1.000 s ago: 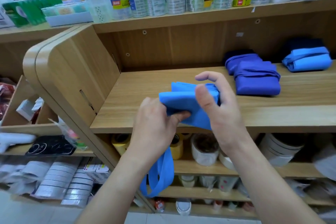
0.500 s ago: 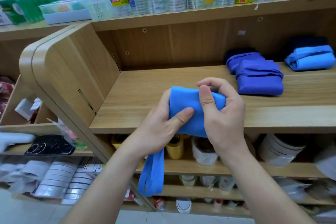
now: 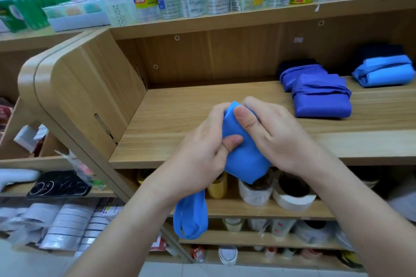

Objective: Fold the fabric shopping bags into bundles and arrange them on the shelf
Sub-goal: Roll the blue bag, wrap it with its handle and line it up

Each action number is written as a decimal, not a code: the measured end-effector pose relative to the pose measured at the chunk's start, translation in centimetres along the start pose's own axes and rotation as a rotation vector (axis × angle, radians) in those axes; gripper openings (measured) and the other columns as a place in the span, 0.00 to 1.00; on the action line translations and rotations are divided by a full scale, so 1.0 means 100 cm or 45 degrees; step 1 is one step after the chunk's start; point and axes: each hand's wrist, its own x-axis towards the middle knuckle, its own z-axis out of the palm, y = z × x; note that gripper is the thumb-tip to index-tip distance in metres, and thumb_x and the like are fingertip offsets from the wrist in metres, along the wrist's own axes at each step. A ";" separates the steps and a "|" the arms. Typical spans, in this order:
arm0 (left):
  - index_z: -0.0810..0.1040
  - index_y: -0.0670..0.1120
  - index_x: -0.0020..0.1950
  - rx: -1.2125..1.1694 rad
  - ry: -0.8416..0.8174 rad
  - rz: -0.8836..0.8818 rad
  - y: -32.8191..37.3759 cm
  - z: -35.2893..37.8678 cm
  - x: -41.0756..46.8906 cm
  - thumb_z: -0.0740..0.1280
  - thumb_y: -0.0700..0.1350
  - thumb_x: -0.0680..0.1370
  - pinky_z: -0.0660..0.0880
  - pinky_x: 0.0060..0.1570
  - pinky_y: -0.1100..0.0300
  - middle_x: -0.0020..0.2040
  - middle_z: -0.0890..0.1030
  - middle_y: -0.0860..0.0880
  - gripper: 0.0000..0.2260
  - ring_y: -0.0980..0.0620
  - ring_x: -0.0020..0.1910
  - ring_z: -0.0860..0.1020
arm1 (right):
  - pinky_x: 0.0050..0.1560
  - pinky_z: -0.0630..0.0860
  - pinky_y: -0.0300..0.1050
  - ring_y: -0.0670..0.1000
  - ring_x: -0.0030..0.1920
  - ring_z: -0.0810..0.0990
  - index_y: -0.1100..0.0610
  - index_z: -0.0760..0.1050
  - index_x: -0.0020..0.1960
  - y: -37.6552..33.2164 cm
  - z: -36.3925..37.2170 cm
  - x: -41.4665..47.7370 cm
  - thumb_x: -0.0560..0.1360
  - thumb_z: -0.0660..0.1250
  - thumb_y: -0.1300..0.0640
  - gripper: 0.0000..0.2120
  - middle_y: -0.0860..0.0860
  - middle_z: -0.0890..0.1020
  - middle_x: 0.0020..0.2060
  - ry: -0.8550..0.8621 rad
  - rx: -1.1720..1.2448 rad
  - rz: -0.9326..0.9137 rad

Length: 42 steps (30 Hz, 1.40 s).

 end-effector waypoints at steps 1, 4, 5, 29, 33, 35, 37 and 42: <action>0.61 0.60 0.65 -0.009 -0.022 -0.002 0.000 -0.001 0.002 0.61 0.48 0.80 0.70 0.41 0.66 0.46 0.75 0.60 0.16 0.59 0.44 0.75 | 0.34 0.67 0.48 0.49 0.33 0.71 0.56 0.66 0.39 0.001 0.003 -0.001 0.81 0.52 0.41 0.21 0.48 0.72 0.30 0.033 0.018 0.004; 0.61 0.59 0.65 0.057 0.002 0.003 -0.004 -0.005 0.003 0.62 0.47 0.80 0.70 0.42 0.63 0.46 0.76 0.59 0.17 0.59 0.43 0.75 | 0.33 0.66 0.40 0.47 0.32 0.71 0.55 0.67 0.40 -0.001 0.002 -0.003 0.81 0.54 0.42 0.19 0.46 0.72 0.31 -0.005 0.188 0.068; 0.62 0.58 0.66 0.082 0.048 0.009 -0.005 -0.005 0.003 0.62 0.48 0.79 0.72 0.43 0.60 0.47 0.77 0.57 0.18 0.59 0.44 0.76 | 0.34 0.67 0.39 0.45 0.33 0.72 0.56 0.68 0.42 -0.001 -0.001 -0.001 0.81 0.55 0.41 0.19 0.46 0.74 0.33 -0.096 0.241 0.124; 0.83 0.54 0.51 -0.414 0.197 -0.355 -0.040 -0.073 0.007 0.72 0.41 0.74 0.78 0.41 0.61 0.49 0.81 0.49 0.09 0.52 0.43 0.78 | 0.42 0.73 0.53 0.50 0.41 0.76 0.52 0.75 0.51 0.001 -0.069 0.018 0.74 0.61 0.46 0.12 0.44 0.78 0.41 -0.254 -0.671 -0.164; 0.83 0.50 0.53 0.395 0.425 0.352 -0.015 -0.065 -0.002 0.70 0.49 0.75 0.73 0.54 0.58 0.52 0.77 0.51 0.08 0.50 0.53 0.76 | 0.41 0.71 0.49 0.46 0.40 0.73 0.50 0.74 0.50 0.007 -0.069 0.025 0.77 0.65 0.49 0.05 0.42 0.76 0.38 -0.269 -0.649 -0.066; 0.83 0.47 0.54 0.681 0.291 0.524 -0.008 -0.049 -0.005 0.69 0.54 0.75 0.74 0.50 0.56 0.51 0.78 0.50 0.13 0.49 0.50 0.77 | 0.41 0.71 0.49 0.44 0.40 0.73 0.49 0.74 0.51 0.008 -0.068 0.028 0.77 0.66 0.50 0.05 0.41 0.75 0.37 -0.289 -0.636 -0.056; 0.79 0.47 0.58 1.000 0.097 0.457 -0.017 -0.033 -0.005 0.69 0.58 0.73 0.77 0.45 0.53 0.52 0.79 0.49 0.19 0.47 0.49 0.78 | 0.42 0.73 0.50 0.44 0.41 0.74 0.49 0.74 0.51 0.008 -0.066 0.031 0.77 0.67 0.51 0.04 0.41 0.76 0.38 -0.308 -0.596 -0.047; 0.70 0.58 0.64 0.911 -0.123 -0.099 -0.035 -0.045 -0.005 0.61 0.57 0.76 0.77 0.45 0.51 0.47 0.82 0.53 0.17 0.47 0.47 0.80 | 0.46 0.73 0.52 0.46 0.43 0.75 0.50 0.74 0.53 0.012 -0.067 0.034 0.77 0.67 0.50 0.06 0.42 0.77 0.39 -0.355 -0.584 0.008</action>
